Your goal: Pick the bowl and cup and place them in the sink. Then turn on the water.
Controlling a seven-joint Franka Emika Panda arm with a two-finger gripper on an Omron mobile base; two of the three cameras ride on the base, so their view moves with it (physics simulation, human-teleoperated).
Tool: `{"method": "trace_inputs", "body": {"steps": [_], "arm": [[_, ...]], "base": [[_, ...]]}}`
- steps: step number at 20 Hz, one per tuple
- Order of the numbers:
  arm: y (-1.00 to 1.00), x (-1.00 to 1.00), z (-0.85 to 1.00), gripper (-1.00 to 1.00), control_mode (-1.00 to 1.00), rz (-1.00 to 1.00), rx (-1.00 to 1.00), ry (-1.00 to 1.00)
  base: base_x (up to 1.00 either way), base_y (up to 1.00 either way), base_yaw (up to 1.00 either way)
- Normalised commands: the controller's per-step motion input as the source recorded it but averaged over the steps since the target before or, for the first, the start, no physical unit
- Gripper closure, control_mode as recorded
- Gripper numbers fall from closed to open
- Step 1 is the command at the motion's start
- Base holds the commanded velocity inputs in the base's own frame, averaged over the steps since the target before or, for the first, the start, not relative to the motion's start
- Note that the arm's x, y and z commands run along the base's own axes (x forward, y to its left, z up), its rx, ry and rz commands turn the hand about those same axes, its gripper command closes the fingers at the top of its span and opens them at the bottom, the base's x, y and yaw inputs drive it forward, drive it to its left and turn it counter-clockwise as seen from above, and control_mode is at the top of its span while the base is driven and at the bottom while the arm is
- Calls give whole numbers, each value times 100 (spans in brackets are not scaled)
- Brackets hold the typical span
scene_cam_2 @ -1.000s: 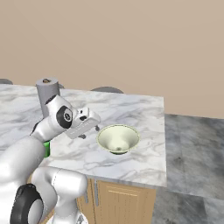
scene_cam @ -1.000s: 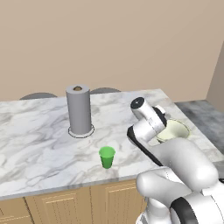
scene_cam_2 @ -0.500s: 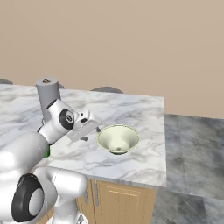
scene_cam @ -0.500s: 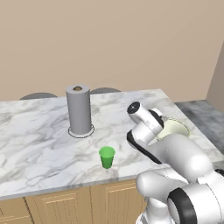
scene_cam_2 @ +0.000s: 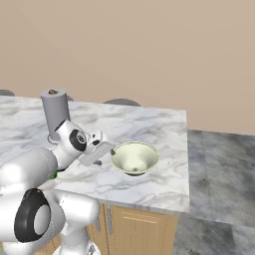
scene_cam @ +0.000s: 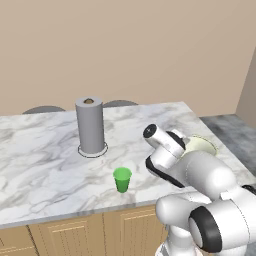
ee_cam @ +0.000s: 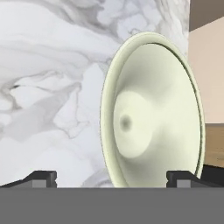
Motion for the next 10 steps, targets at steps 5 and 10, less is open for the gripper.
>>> {"method": "trace_inputs", "body": {"steps": [5,10], "arm": [[0,10,-25,-100,-100,0,-3,0],[0,14,-17,-100,-100,0,-2,0]], "base": [[0,0,0],[0,0,0]]}}
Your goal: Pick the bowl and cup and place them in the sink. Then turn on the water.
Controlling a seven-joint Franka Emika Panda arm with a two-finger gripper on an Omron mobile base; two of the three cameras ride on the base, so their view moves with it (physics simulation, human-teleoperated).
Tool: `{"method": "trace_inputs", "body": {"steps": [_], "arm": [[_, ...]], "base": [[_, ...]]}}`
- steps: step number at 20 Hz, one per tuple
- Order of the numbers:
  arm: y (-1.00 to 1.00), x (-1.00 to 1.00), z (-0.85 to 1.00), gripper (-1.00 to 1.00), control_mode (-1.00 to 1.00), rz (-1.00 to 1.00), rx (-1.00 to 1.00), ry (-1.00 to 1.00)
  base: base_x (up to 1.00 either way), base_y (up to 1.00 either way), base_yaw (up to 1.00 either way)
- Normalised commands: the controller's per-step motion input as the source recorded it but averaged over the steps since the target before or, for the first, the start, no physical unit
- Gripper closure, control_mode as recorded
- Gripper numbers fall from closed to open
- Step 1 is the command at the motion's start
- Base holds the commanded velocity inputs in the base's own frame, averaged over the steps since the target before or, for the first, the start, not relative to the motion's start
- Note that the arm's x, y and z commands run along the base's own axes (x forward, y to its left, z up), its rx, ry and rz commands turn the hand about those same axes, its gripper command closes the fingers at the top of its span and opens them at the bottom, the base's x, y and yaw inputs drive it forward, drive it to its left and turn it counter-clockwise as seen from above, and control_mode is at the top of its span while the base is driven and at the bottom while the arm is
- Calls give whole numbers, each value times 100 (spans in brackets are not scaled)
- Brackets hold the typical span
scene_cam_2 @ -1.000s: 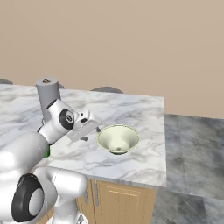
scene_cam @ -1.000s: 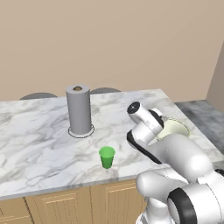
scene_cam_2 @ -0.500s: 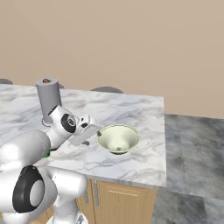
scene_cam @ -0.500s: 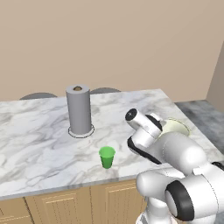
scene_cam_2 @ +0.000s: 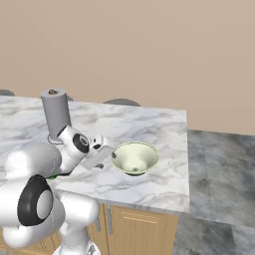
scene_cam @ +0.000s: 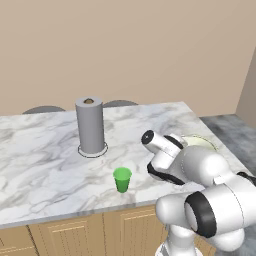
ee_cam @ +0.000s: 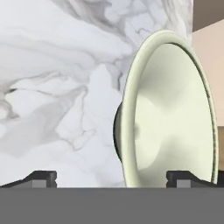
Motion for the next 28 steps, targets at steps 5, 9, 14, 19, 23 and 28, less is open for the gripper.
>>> {"method": "trace_inputs", "body": {"steps": [5,9,14,19,23,28], "arm": [[-4,19,-10,-100,-100,0,0,0],[-11,21,-3,-100,-100,0,0,0],[-20,20,0,-100,-100,0,0,0],[-17,10,-7,-100,-100,0,0,0],[-11,2,-13,-100,-100,0,0,0],[-8,0,-5,-100,-100,0,0,0]], "base": [[0,0,0],[0,0,0],[0,0,0],[0,0,0],[0,0,0],[0,0,0]]}}
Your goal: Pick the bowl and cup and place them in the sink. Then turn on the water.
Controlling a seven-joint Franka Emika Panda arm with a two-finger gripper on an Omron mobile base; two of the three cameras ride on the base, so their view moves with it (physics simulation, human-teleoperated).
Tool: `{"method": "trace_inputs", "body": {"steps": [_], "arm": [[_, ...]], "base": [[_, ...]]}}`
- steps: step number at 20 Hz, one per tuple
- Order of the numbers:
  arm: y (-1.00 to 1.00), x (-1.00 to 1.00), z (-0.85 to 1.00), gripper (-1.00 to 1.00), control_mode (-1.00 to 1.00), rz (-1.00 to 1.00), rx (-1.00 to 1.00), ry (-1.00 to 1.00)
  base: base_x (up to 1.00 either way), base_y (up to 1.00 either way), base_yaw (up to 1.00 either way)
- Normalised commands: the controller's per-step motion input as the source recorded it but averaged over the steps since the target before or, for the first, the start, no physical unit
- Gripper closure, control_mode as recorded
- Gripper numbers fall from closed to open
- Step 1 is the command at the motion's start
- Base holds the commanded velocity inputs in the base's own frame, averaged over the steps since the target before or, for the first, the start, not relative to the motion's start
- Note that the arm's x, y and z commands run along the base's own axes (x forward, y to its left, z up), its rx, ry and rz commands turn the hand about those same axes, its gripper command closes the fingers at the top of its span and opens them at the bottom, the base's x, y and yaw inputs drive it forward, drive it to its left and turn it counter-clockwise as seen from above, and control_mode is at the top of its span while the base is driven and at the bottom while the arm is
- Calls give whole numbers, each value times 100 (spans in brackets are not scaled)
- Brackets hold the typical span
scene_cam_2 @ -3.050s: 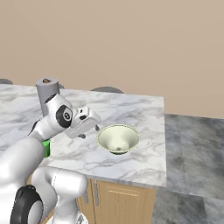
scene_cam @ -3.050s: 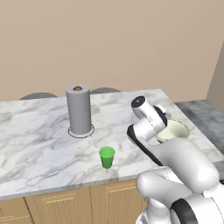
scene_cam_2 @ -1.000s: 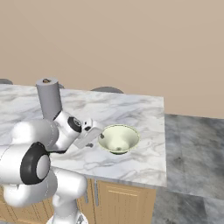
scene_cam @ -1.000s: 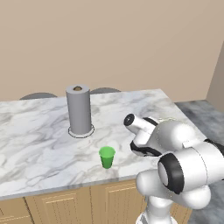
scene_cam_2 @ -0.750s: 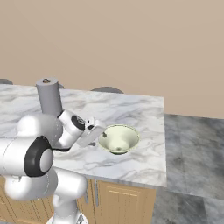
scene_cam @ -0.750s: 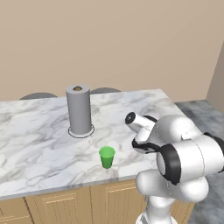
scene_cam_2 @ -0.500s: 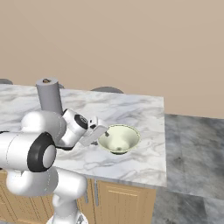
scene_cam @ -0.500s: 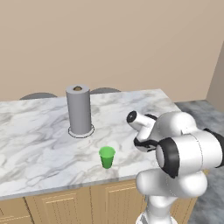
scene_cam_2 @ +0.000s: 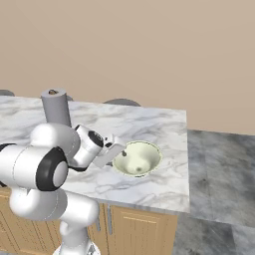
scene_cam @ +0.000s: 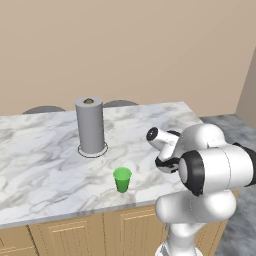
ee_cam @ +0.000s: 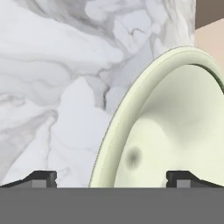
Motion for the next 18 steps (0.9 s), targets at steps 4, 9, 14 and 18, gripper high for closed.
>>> {"method": "trace_inputs", "body": {"steps": [4,9,14,18], "arm": [[0,0,0,100,-100,0,0,0],[0,0,0,100,-100,0,0,0],[0,0,1,100,-100,0,0,0],[0,0,12,100,-100,0,0,0]], "base": [[0,0,0],[0,0,0],[0,0,0],[0,0,0]]}}
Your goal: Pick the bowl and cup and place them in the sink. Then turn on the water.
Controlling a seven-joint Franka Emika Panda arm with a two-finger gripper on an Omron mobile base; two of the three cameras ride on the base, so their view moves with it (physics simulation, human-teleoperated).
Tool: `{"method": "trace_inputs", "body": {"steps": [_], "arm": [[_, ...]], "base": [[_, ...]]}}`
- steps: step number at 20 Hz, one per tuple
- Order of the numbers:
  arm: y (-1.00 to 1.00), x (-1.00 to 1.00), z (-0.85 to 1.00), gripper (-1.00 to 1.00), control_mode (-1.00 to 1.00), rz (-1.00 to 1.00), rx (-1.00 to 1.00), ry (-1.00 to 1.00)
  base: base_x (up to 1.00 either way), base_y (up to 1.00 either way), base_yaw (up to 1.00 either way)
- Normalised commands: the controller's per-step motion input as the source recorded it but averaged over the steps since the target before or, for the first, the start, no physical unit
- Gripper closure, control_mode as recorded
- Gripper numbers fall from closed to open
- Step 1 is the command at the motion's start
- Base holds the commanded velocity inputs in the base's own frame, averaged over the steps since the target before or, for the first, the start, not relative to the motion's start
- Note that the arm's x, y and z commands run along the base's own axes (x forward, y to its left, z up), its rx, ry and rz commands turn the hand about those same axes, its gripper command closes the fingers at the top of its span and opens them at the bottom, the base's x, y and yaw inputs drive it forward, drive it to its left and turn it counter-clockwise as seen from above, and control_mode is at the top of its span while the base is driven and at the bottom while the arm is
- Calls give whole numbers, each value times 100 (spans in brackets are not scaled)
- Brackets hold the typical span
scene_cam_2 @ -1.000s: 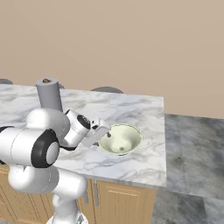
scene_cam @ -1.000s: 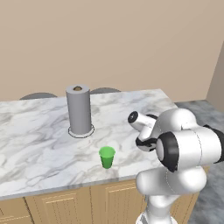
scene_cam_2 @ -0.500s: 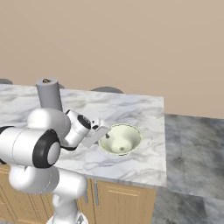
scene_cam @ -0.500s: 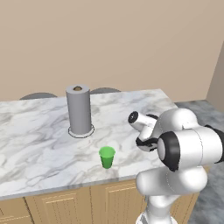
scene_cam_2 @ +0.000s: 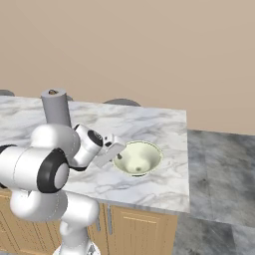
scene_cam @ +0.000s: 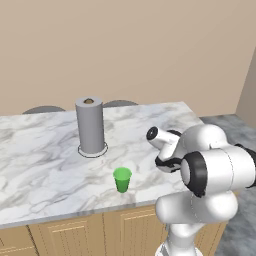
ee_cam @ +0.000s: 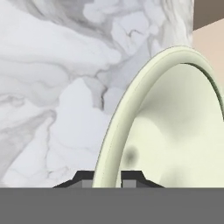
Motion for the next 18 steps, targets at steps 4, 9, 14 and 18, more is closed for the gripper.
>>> {"method": "trace_inputs", "body": {"steps": [4,9,14,18], "arm": [[0,0,20,100,-100,0,0,0],[0,-4,37,100,-100,0,0,0],[0,-16,49,100,-100,1,0,0],[0,-9,53,100,-100,1,0,0]], "base": [[0,0,0],[0,0,0],[0,0,0],[0,0,0]]}}
